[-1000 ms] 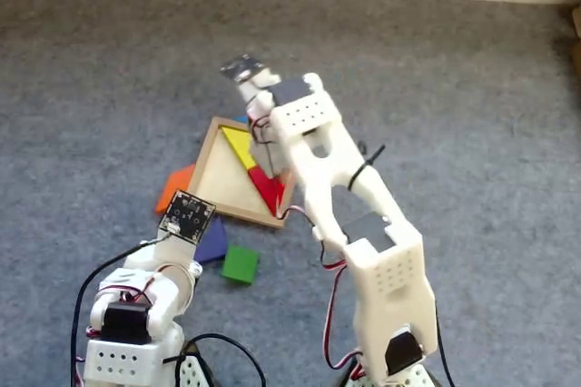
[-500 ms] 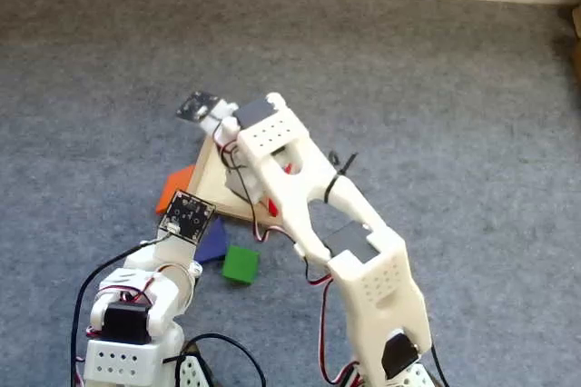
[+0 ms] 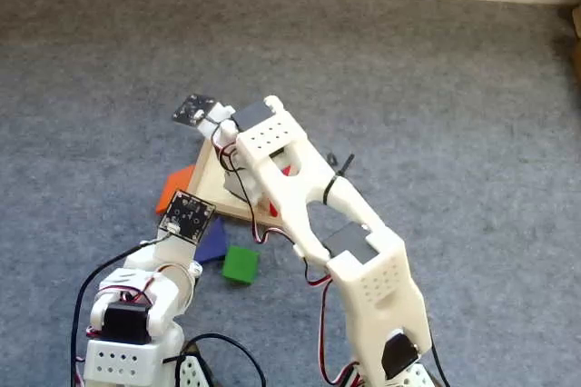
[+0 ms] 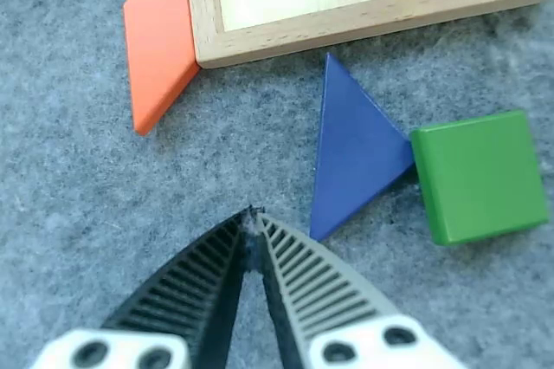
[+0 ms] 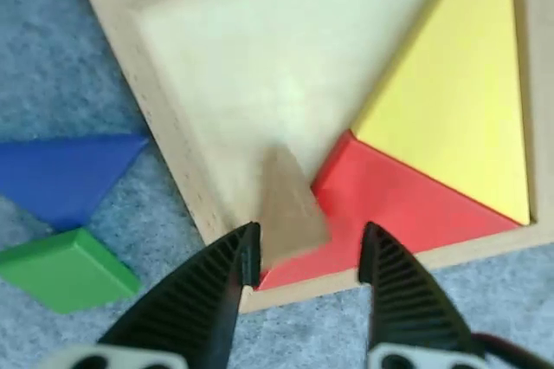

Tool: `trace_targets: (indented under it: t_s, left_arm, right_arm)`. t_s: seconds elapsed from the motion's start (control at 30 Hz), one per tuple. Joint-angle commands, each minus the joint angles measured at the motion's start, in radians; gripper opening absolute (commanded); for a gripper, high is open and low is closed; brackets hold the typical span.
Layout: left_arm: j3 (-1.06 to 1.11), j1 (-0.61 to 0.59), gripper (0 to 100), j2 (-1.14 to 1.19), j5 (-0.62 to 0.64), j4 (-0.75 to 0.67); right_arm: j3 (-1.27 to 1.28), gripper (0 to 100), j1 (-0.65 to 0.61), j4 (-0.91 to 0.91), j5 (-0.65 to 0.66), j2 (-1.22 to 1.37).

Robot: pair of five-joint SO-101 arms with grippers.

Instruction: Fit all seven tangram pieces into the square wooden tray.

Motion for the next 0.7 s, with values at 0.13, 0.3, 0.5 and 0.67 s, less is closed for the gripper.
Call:
trace_targets:
  t_s: [0.13,0.3,0.5,0.67]
  left_arm:
    - [0.019,-0.004,1,-0.005,0.006,0.005]
    - [0.019,-0.004,1,-0.005,0.006,0.005]
    - [0.019,-0.004,1,-0.005,0.006,0.005]
    - [0.019,-0.004,1,-0.005,0.006,0.005]
  right_arm:
    - [-0.012,22.1,-0.007,-0.012,0.008,-0.076]
    - [-0.019,12.5,0.025,-0.012,0.008,-0.076]
    - [-0.019,2.4,0.035,-0.022,-0.063,-0.076]
    - [-0.01,2.4,0.035,-0.156,-0.138,-0.07]
